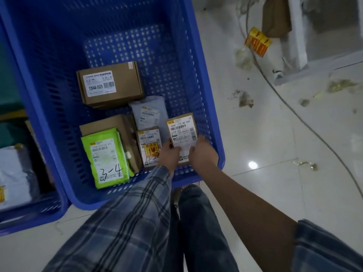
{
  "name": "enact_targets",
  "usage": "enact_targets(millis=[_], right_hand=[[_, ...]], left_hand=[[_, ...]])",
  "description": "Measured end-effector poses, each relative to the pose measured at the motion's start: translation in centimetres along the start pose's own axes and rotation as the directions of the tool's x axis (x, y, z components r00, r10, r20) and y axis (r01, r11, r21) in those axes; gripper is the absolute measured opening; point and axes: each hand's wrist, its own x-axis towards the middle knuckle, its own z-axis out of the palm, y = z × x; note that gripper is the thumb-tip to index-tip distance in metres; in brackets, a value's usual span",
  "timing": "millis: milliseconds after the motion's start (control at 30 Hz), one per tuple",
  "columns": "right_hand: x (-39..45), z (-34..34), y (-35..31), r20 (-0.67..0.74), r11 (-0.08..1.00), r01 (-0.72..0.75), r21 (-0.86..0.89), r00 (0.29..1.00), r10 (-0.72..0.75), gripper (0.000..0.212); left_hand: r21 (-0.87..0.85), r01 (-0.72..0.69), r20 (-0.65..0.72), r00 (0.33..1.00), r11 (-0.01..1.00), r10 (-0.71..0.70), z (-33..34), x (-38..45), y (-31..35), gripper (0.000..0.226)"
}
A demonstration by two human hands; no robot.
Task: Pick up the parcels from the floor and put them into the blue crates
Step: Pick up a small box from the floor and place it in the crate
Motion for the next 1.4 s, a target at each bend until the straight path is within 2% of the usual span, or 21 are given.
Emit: enact_targets(millis=[67,167,267,433,567,667,867,967,1033,1100,1167,1267,1333,1400], right_hand=[[1.7,0.4,0.0,0.013,1.000,-0.003,-0.030,1.000,0.004,0.047],[3.6,2.5,-0.2,0.025,0.996,-0.005,-0.084,1.000,0.007,0.067],[5.0,4.7,-0.2,0.051,0.996,-0.069,-0.047,0.996,0.072,0.078],[6.9,6.4,0.4,0.049,0.997,-0.074,0.010,0.996,0.073,0.078],[8.0,7.1,0.3,0.081,0.978,-0.101,-0.182,0.990,0.117,0.071],[8.3,7.5,-0.4,0.170,0.972,-0.131,-0.193,0.971,0.165,0.076],[8.4,7.2,-0.6,0.222,0.972,-0.142,-0.187,0.958,0.183,0.080],[8.0,6.6,-0.3,0.233,0.973,-0.186,-0.139,0.949,0.215,0.072],[7.1,6.1,-0.2,0.250,0.981,-0.187,-0.058,0.948,0.195,0.057],[5.5,5.3,-0.2,0.211,0.989,-0.129,0.067,0.971,0.112,0.039],[3.2,3.9,-0.2,0.112,0.970,-0.016,0.244,0.994,-0.012,0.029],[-1.0,1.0,0.4,-0.209,0.868,0.230,0.441,0.966,-0.150,0.020],[-3.4,-0.4,2.0,-0.400,0.841,0.261,0.474,0.914,-0.058,0.017],[-5.4,-1.3,4.1,-0.437,0.747,0.147,0.648,0.875,0.207,0.016]], left_hand=[[-0.052,0.017,-0.007,1.000,0.998,-0.017,0.8,1.6,-0.1,0.041],[-0.113,0.048,0.012,0.999,0.992,-0.047,1.5,4.0,-0.7,0.042],[-0.127,0.090,0.042,0.995,0.988,-0.085,1.8,6.2,-2.2,0.040],[-0.191,0.114,0.077,0.992,0.975,-0.101,2.2,8.8,-3.6,0.039],[-0.245,0.157,0.125,0.984,0.957,-0.129,2.4,9.7,-3.9,0.035],[-0.197,0.167,0.150,0.979,0.966,-0.138,2.4,10.1,-3.8,0.039],[-0.151,0.206,0.164,0.970,0.967,-0.181,1.9,9.4,-2.8,0.038],[-0.114,0.208,0.154,0.970,0.971,-0.190,1.6,8.6,-2.6,0.031],[-0.064,0.189,0.130,0.975,0.980,-0.180,1.0,7.6,-2.3,0.017],[0.018,0.153,0.101,0.983,0.988,-0.154,0.1,6.4,-1.8,0.015],[0.024,0.135,0.063,0.989,0.991,-0.136,-1.0,4.7,-0.9,0.021],[-0.044,0.173,0.002,0.985,0.984,-0.173,-2.2,2.0,1.5,0.018],[-0.047,0.159,-0.033,0.986,0.986,-0.161,-2.8,0.3,3.0,0.016],[-0.015,0.107,-0.058,0.993,0.994,-0.107,-3.0,-1.4,4.5,0.014]])
